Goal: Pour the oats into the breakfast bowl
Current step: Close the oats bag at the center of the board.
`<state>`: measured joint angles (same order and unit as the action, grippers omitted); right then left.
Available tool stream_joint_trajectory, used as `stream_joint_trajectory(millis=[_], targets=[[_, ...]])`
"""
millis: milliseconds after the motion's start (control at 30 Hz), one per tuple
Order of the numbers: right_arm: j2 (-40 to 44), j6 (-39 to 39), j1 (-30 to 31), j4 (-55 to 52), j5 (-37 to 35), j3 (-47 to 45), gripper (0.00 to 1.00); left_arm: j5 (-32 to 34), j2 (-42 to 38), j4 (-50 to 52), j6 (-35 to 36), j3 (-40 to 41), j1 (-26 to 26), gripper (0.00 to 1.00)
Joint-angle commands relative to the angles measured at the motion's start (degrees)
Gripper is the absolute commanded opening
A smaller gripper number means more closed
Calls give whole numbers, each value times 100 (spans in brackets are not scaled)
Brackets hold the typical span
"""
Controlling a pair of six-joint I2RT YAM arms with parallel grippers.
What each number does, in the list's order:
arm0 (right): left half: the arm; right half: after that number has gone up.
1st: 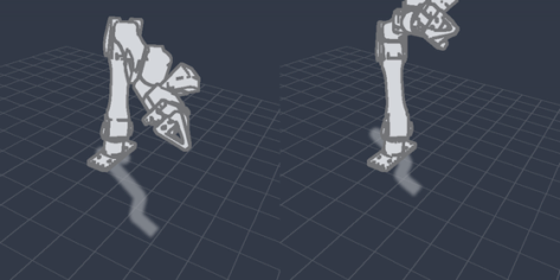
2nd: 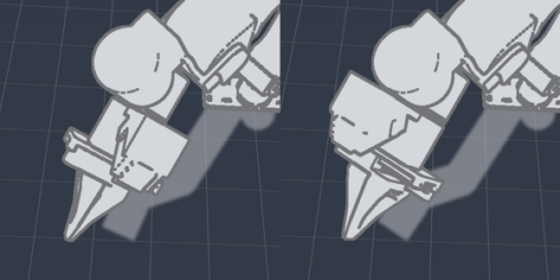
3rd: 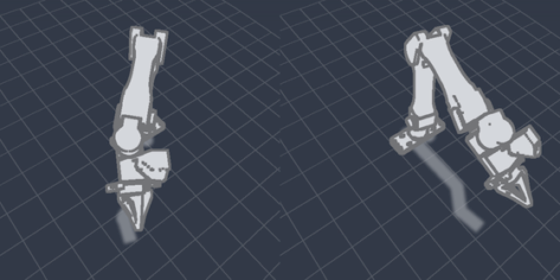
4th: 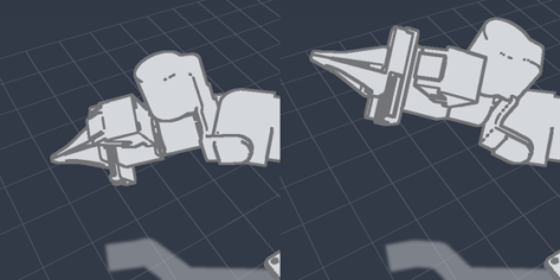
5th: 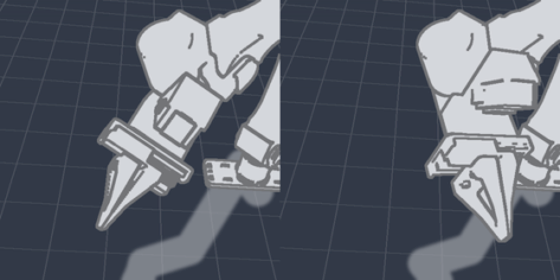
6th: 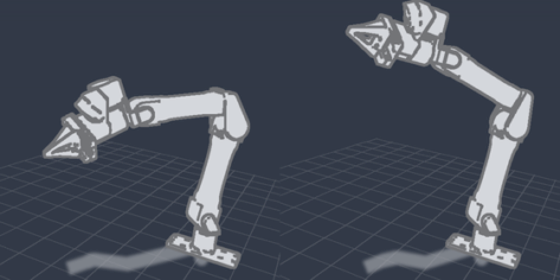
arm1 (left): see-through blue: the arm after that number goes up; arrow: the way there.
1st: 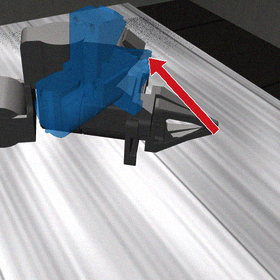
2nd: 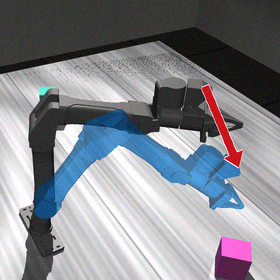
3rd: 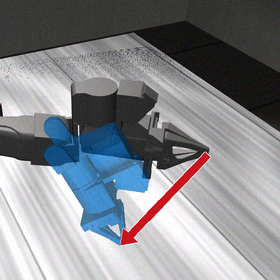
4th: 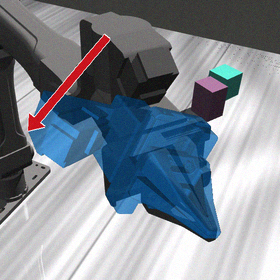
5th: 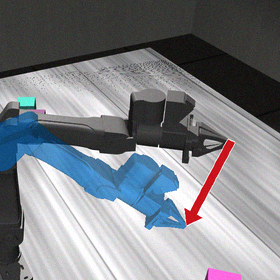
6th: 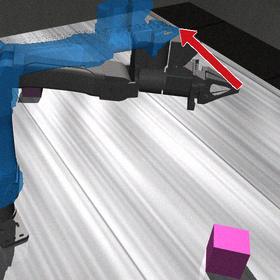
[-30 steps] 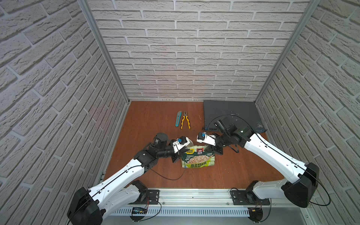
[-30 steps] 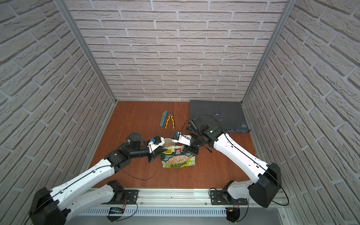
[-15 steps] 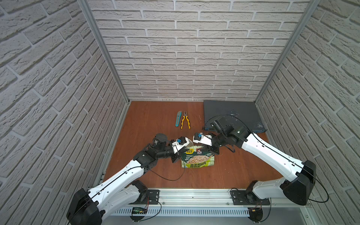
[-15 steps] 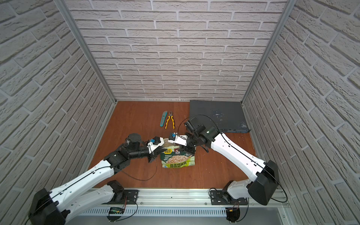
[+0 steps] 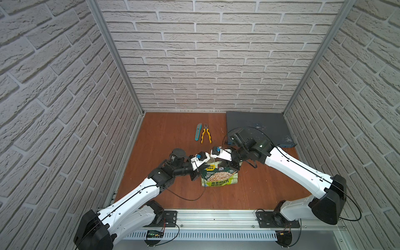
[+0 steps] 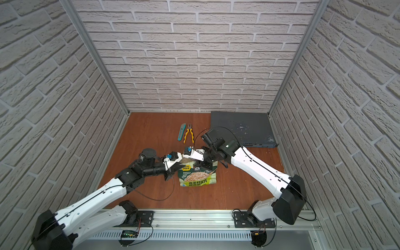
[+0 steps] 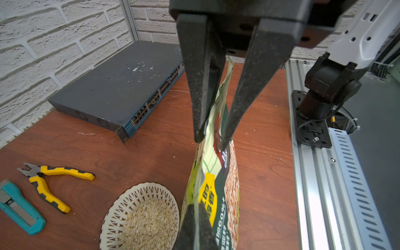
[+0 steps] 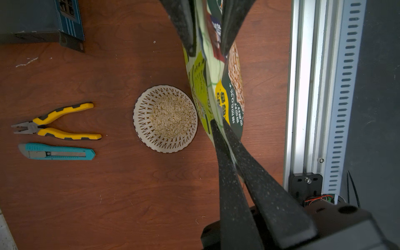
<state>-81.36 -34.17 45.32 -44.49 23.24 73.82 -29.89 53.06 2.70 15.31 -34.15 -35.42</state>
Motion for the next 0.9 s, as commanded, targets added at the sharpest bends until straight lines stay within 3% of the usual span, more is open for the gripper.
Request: stream_joint_trajectory(millis=[0,200,267,367,467,600,733,867], targets=[[-185,134,93,198,177,178,5,-69,-178,-669,-77,38,18,0],[-78,145,122,280,-83,127,3,72,-309,-753,-239,182,20,0],[-44,129,117,261,-142,130,3,172,-384,-734,-284,255,19,11],[-25,115,120,231,-189,136,6,355,-557,-714,-422,390,21,38],[-47,109,125,192,-124,146,12,557,-736,-738,-629,595,18,47],[-127,78,193,161,-75,156,21,752,-989,-896,-900,926,24,45],[-231,60,238,204,-6,197,22,843,-1073,-1020,-989,1051,24,28],[-338,35,252,155,6,269,4,822,-1072,-1068,-995,1042,21,8]])
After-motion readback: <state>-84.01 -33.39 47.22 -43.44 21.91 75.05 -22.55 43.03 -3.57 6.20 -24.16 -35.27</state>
